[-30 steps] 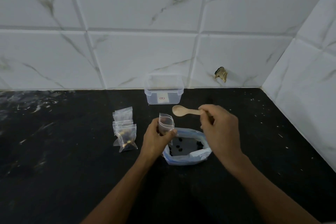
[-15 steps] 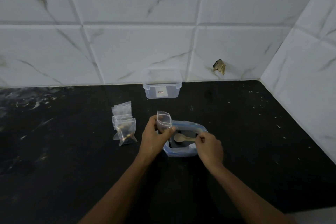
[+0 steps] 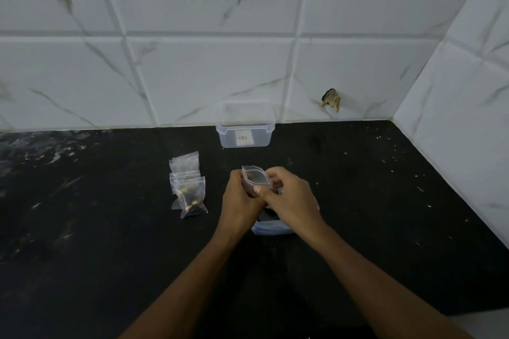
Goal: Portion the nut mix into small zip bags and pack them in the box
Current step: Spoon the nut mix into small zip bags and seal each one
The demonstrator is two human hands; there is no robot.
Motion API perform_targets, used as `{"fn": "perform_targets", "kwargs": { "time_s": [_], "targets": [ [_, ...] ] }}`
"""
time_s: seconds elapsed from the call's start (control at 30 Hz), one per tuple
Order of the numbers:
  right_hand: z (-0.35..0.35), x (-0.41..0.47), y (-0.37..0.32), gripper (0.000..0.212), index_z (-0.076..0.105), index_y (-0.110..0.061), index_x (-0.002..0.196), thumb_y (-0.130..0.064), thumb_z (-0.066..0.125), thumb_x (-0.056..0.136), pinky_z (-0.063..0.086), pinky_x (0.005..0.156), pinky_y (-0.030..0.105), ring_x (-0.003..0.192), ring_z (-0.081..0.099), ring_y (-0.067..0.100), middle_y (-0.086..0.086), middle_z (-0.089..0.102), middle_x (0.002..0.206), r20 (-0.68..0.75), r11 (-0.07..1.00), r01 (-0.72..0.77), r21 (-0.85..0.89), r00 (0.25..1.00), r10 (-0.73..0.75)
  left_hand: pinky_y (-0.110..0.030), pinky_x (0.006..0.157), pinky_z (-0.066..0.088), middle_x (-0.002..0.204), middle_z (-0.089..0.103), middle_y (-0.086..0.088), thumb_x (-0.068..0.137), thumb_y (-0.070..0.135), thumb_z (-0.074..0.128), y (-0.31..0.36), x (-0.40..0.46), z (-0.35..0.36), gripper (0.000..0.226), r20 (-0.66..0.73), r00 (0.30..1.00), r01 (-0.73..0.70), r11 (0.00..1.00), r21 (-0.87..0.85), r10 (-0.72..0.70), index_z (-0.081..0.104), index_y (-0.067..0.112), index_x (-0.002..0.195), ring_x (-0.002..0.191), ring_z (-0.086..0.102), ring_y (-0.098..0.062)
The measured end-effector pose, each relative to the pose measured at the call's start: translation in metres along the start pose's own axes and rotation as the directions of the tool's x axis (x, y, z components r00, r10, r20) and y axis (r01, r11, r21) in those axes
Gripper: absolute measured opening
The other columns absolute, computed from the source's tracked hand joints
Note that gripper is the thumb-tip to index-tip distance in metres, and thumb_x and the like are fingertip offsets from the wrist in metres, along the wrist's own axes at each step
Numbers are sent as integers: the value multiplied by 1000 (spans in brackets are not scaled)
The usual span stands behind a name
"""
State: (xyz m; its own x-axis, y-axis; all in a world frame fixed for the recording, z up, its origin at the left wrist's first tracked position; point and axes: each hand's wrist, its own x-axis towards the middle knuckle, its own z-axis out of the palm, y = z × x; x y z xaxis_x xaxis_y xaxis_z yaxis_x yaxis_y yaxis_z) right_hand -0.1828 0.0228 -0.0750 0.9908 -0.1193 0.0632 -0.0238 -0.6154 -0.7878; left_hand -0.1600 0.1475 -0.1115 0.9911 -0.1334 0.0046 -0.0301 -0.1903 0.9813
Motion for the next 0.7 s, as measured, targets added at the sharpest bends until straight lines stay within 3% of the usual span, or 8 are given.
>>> {"fn": "perform_targets", "kwargs": {
  "time_s": [0.13, 0.23, 0.37, 0.47, 0.63, 0.7],
  "targets": [
    [-5, 7, 7, 8, 69, -17, 94, -17, 61, 92, 48, 68, 13, 78, 61, 1, -6, 67, 85, -33, 996, 82, -32, 996, -83, -8, 68, 49, 102, 62, 8, 81, 23, 78, 4, -2, -6, 40, 94, 995, -17, 1000, 14, 15, 47, 33, 102, 89, 62, 10],
    [-14, 11, 15, 9, 71, -14, 88, -15, 62, 91, 51, 70, 24, 75, 63, 7, -4, 68, 79, 15, 996, 86, 15, 996, -86, -24, 84, 54, 105, 68, 5, 88, 18, 70, 1, -1, -17, 25, 160, 987, 3, 996, -87, 11, 57, 26, 108, 101, 65, -5],
    [-21, 11, 20, 10, 71, -15, 84, -13, 64, 90, 50, 70, 22, 77, 65, 9, -3, 69, 79, 105, 997, 70, 44, 992, -75, -22, 76, 57, 97, 68, -5, 95, 3, 55, 4, 1, -27, 12, 171, 985, 0, 983, -182, 32, 62, 9, 103, 87, 69, -8],
    [-20, 10, 22, 8, 71, -16, 86, -13, 64, 90, 51, 70, 18, 78, 65, 6, -4, 69, 80, 109, 996, 41, 77, 993, -49, -23, 73, 57, 93, 69, -9, 95, 4, 56, 3, 2, -26, 10, 164, 986, 13, 985, -174, 15, 65, 9, 96, 85, 69, -15],
    [-15, 5, 29, 12, 69, -28, 84, -17, 68, 87, 56, 80, 34, 85, 66, 9, -8, 69, 86, 111, 992, -15, 127, 994, 1, -22, 69, 57, 91, 69, -10, 95, 6, 57, -1, 0, -22, 10, 149, 989, 34, 982, -188, -6, 65, 11, 91, 81, 70, -14],
    [-14, 5, 31, 10, 70, -25, 84, -16, 68, 87, 55, 80, 31, 85, 65, 6, -8, 68, 85, 81, 995, -7, 100, 997, -1, -21, 69, 56, 91, 69, -8, 94, 6, 58, -2, -1, -21, 10, 154, 988, 26, 986, -166, -1, 66, 12, 90, 82, 69, -12]
  ]
}}
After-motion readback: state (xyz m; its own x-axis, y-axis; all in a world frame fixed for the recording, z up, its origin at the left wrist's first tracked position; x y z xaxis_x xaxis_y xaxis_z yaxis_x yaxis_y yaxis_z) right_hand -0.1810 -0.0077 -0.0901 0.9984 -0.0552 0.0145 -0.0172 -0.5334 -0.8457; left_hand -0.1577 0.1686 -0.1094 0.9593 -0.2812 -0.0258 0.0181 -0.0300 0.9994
